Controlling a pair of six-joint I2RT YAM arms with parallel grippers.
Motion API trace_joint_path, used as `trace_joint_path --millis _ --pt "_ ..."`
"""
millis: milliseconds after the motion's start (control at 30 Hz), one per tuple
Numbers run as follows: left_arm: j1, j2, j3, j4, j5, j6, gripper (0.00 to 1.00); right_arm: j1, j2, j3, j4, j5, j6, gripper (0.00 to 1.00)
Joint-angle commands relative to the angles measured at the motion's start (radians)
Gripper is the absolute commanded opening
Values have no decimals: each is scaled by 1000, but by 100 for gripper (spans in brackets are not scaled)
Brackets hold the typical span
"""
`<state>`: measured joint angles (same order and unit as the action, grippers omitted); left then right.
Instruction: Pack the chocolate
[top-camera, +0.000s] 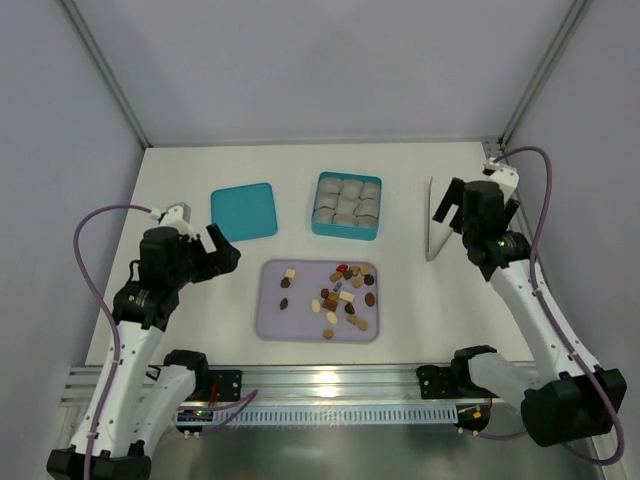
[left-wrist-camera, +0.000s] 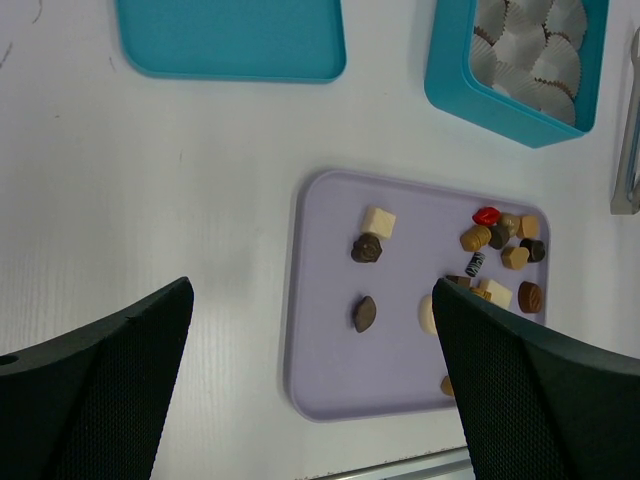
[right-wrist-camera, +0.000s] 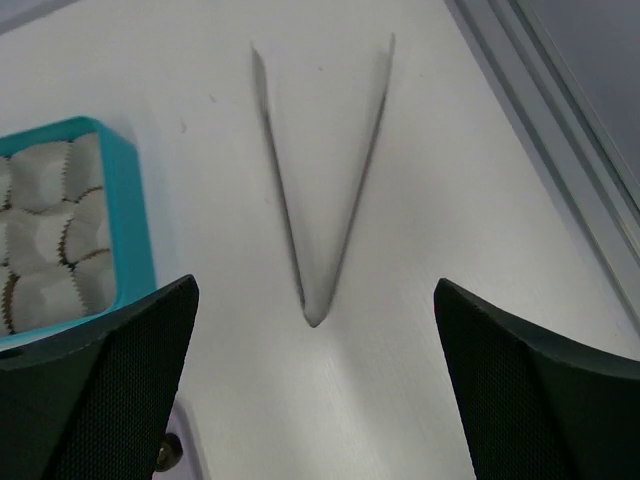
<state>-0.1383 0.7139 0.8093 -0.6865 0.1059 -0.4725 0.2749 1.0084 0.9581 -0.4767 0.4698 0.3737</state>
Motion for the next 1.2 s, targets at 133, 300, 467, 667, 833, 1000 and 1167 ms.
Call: trace_joint_path --millis 133,300,467,667,833,1000,1167 --pt "-15 -28 -2 31 -2 -11 100 -304 202 57 -31 -232 -47 100" --pt "-20 -30 -2 31 -2 -9 100 -316 384 85 27 -296 -33 100" --pt "-21 -34 -2 30 -11 -9 100 -316 512 117 96 -335 -9 100" --pt "-27 -37 -2 30 -15 -9 100 -307 625 172 115 -349 -9 100" --pt "-27 -36 -2 28 -12 -9 100 -281 683 205 112 -333 -18 100" --pt "-29 -33 -4 28 -15 -9 100 -278 749 235 107 -324 -16 100" --pt "-30 -28 -4 28 -14 -9 100 -278 823 290 78 -309 -18 100"
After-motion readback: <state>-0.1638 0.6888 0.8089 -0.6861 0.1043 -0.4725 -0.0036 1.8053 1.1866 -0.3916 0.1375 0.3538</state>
